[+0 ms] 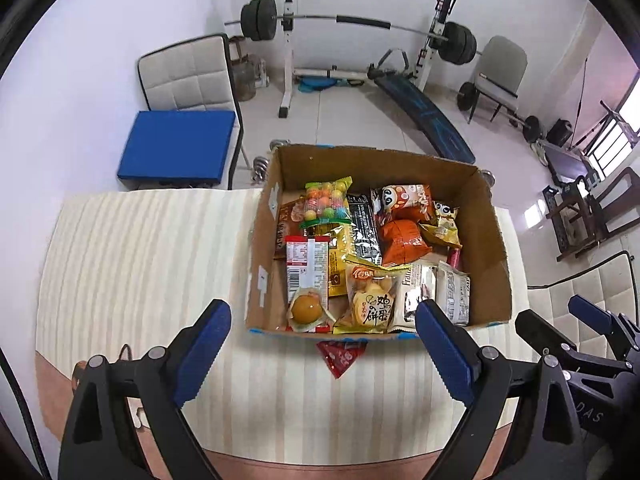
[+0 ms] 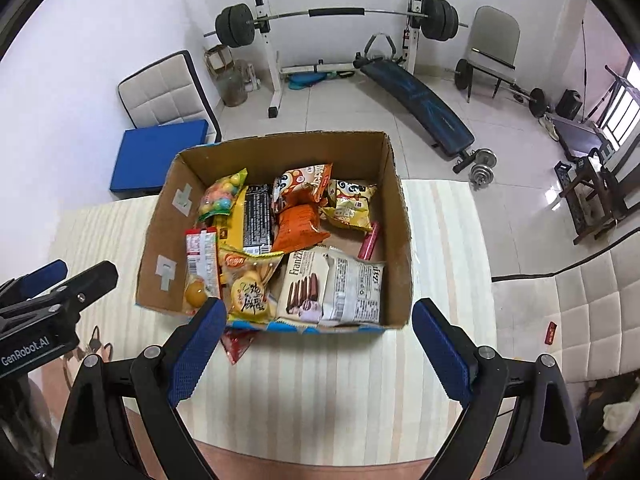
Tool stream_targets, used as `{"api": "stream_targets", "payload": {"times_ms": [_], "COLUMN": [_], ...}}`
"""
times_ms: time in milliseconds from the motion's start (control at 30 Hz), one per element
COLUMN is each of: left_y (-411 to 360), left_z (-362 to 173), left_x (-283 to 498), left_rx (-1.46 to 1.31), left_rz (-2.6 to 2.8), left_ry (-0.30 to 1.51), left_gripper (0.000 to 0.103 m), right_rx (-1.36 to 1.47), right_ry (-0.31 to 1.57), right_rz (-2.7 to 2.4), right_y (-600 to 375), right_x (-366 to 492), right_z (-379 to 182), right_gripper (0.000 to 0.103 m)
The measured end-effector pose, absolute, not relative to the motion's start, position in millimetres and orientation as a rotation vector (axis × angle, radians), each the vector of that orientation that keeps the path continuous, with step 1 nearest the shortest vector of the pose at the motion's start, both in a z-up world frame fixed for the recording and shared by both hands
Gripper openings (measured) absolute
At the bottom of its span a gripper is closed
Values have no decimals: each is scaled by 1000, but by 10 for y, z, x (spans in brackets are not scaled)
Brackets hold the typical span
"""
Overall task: Organize snacks
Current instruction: 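Lower the right tool toward the red-white packet beside the box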
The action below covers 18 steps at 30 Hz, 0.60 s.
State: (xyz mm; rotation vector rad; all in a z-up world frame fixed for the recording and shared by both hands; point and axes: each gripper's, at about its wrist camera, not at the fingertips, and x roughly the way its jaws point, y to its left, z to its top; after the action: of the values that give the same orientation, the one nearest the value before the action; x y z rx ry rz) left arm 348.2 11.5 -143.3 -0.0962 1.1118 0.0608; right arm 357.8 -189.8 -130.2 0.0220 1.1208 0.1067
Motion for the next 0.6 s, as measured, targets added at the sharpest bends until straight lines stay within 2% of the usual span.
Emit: {"api": "stream_targets", "payload": {"times_ms": [367, 600], "left_y": [112, 214], "left_z": [-1209, -1617], "left_x": [3157, 3122], "left_rx": [-90, -109], "left_rz": [61, 43], "left_ry": [1030, 1057], "left_gripper": [95, 101], "right_rx": [117, 225], "right_ry": [1069, 1181], "right_rz": [135, 223], "right_y": [-1974, -1801], "right_x": [3256, 3221], "right_z": [-1113, -1735], "right_gripper": [96, 99]}}
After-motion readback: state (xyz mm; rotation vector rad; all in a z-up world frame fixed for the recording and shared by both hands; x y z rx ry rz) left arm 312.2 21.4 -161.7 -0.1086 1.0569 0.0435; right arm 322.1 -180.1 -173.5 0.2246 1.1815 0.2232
